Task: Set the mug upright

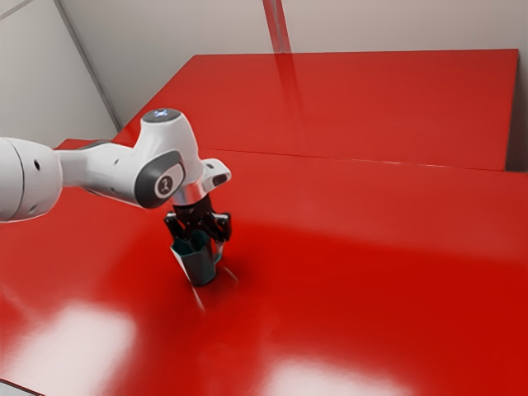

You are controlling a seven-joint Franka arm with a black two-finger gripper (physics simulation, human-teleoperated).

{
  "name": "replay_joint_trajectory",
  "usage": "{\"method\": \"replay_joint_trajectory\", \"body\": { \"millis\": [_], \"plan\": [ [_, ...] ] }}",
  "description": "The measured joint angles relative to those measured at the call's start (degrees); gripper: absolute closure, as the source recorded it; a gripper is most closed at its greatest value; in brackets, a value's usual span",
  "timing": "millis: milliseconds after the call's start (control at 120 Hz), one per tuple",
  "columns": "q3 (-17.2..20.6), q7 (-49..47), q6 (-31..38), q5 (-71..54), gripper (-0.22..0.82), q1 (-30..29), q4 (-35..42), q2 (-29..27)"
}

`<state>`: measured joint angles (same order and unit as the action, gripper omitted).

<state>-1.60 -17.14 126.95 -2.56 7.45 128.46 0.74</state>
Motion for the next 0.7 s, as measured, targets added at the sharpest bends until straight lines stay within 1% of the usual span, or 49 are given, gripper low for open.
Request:
{"method": "replay_joint_trajectory", "body": {
  "millis": [117,258,383,500,700],
  "plan": [
    [0.01,0.19,-0.68,0.06,0.18,0.03,-0.19,-2.21],
    [0.02,0.41,-1.78,0.22,0.09,0.17,-0.98,-4.96],
    [-0.05,0.82,-3.57,-0.31,0.05,0.76,-5.00,-5.72],
    [-0.30,2.19,-6.48,-1.99,0.03,0.85,-10.52,-4.83],
    [-0.50,4.50,-13.78,-3.69,0.01,0.56,-20.67,-4.02]
  ]
}}
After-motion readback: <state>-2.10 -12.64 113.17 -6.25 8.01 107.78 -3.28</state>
